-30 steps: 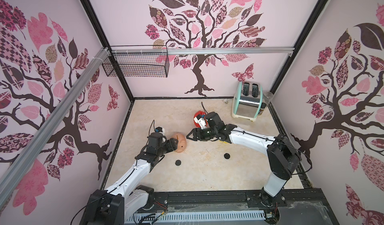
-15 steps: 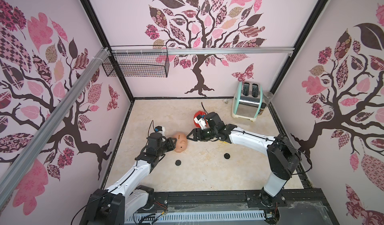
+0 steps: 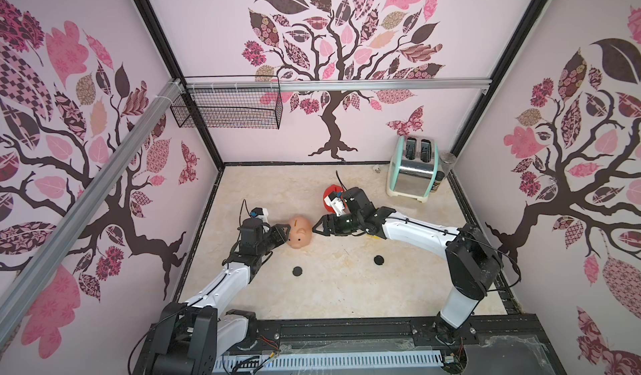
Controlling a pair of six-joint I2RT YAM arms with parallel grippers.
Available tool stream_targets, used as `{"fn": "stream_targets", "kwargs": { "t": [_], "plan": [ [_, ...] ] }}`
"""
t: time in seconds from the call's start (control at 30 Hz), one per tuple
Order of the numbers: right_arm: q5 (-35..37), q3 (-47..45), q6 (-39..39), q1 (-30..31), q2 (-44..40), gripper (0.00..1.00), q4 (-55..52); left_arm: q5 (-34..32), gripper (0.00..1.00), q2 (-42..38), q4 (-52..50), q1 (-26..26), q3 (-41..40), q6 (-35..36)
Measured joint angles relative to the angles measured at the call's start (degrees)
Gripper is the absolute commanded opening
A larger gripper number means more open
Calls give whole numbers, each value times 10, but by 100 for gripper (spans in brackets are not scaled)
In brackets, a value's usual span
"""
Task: Close piggy banks
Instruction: Turn over the piggy bank at the center of the board.
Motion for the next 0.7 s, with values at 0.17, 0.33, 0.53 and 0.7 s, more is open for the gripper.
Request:
{"fn": "stream_targets", "kwargs": {
  "t": [0.17,0.33,0.53,0.7],
  "plan": [
    [2,0,-2,0,8,70,-3,4,34,25,-7,8,21,-9],
    [3,1,-2,0,19,70,-6,14,33,56,-20,41,46,-16],
    [5,1,-2,0,25,70,-8,4,49,72,-88,74,49,-23],
    [5,2,-2,0,29,70,-8,-17,59,47,-156,82,61,-22]
  ]
}}
